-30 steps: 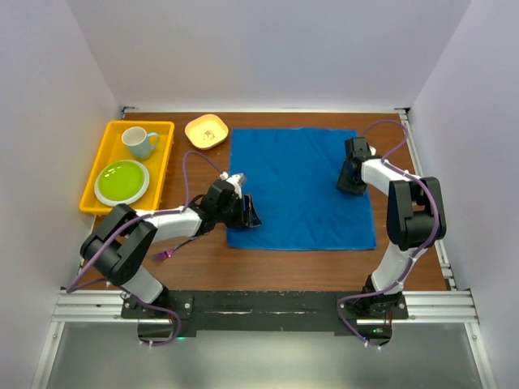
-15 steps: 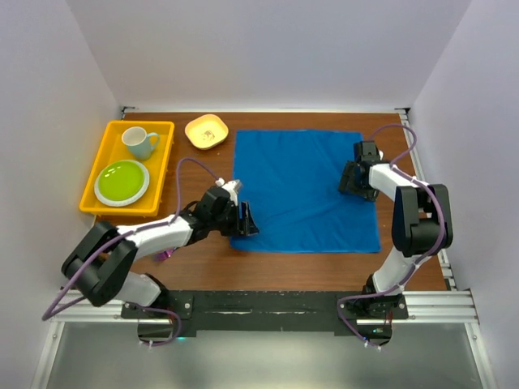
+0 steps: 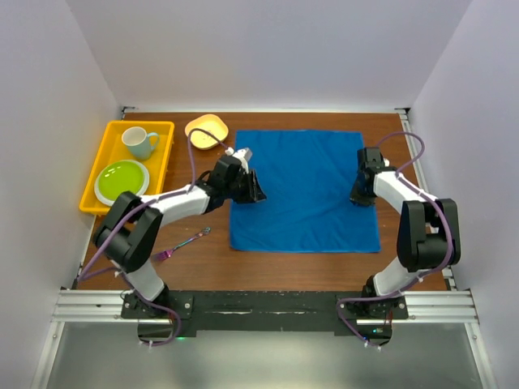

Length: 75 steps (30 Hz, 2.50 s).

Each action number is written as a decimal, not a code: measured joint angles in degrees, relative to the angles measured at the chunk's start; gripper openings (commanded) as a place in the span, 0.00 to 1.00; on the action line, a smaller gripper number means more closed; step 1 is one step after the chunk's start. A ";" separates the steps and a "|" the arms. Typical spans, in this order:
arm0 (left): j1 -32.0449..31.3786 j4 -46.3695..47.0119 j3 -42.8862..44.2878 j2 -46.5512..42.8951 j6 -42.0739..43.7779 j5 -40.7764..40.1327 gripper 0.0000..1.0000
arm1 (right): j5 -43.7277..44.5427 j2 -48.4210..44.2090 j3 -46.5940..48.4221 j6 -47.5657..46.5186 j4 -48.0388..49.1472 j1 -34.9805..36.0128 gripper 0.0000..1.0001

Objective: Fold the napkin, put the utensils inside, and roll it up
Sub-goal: Flatten the napkin out

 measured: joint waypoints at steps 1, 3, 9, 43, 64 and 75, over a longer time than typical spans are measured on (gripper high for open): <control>0.52 0.22 1.18 1.62 0.09 -0.15 0.36 | 0.20 -0.59 -1.14 0.26 -0.17 -0.04 0.13; 1.60 0.20 3.26 4.57 0.61 -0.63 0.36 | 0.85 -1.42 -3.04 0.63 -0.02 -0.09 0.13; 3.85 -0.07 7.23 10.78 1.38 -1.77 0.36 | 3.04 -4.26 -8.31 1.03 0.61 -0.87 0.15; -2.62 -5.44 -11.82 -10.88 5.31 -2.03 0.35 | -4.66 28.22 41.11 -2.14 2.27 -5.44 0.27; -3.43 0.70 -21.59 -12.96 2.80 -1.75 0.34 | -4.22 45.99 60.59 -4.33 -1.86 -6.36 0.30; -3.65 -13.00 -14.32 -24.90 3.52 -5.55 0.64 | 1.75 41.92 58.93 -6.01 -9.84 -4.22 0.81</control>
